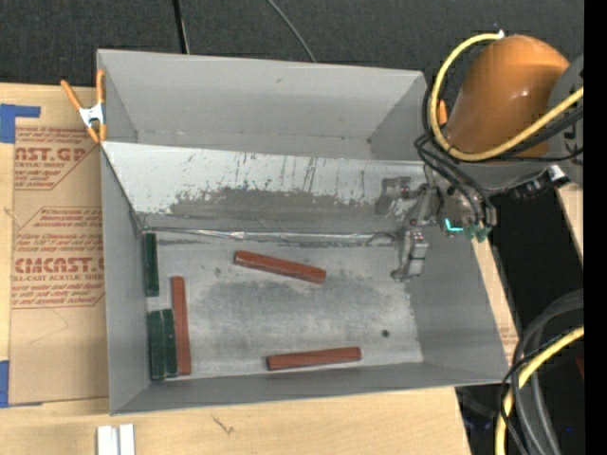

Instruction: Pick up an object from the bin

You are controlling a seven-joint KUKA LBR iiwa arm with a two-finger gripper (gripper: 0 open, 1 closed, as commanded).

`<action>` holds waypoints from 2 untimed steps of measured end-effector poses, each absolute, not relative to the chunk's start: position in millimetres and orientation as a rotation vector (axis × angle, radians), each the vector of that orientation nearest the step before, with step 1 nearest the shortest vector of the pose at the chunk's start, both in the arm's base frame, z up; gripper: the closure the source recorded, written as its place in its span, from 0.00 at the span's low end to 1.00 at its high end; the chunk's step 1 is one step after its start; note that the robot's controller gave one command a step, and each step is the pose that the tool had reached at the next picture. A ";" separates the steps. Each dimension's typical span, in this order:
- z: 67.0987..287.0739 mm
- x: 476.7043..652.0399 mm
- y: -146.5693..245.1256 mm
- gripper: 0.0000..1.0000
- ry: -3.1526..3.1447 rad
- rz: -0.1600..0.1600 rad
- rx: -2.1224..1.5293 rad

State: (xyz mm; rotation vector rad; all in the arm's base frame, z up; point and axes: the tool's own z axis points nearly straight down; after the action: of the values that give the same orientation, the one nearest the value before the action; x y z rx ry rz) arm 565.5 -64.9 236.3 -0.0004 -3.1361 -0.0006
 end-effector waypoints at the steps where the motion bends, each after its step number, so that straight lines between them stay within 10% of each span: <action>1: 240.9 567.0 -64.6 0.00 -3.144 0.001 0.001; 2: 202.8 551.6 -54.3 0.00 -3.148 0.001 -0.094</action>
Offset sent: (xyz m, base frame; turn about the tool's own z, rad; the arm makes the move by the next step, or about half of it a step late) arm -0.0548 0.0371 -0.1312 0.1997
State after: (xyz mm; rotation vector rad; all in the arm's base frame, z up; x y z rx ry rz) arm 551.6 -54.3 202.8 -0.0942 -3.1485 0.0005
